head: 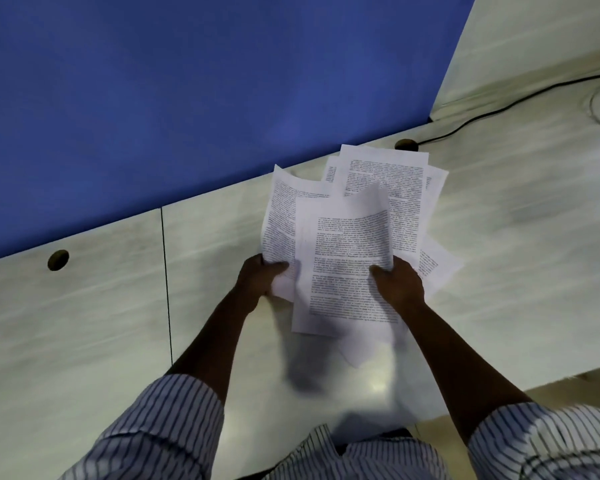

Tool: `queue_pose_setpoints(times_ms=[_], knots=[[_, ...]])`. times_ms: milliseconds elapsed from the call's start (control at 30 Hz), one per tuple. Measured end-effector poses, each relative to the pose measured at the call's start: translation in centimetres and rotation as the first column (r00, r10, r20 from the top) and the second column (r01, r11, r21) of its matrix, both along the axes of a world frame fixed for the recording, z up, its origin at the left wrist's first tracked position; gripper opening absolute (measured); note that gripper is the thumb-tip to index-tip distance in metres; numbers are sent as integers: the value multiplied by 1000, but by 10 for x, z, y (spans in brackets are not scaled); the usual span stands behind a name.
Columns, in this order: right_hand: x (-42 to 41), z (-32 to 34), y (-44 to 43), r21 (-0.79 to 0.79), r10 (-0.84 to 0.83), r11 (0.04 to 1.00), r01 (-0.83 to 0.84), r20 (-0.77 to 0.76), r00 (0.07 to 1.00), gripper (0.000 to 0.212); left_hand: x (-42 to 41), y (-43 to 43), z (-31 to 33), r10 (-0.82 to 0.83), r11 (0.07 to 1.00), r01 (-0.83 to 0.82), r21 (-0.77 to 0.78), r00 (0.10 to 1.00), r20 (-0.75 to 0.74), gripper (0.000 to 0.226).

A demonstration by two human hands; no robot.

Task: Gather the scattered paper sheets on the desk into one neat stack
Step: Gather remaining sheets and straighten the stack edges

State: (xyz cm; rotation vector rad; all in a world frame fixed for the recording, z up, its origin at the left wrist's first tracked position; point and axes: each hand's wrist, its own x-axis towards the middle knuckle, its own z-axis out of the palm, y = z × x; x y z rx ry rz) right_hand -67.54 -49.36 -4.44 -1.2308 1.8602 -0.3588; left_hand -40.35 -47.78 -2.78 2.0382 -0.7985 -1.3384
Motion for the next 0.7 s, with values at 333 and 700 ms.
queue_pose_setpoints(times_ms=[333, 700], knots=[[4, -10, 20, 30, 69, 996, -89, 403, 913, 33, 16, 72, 26, -4, 966, 182, 183, 721, -693, 43], [21, -2, 43, -50, -14, 998, 31, 318, 948, 47, 22, 105, 23, 70, 996, -79, -41, 980, -186, 25]])
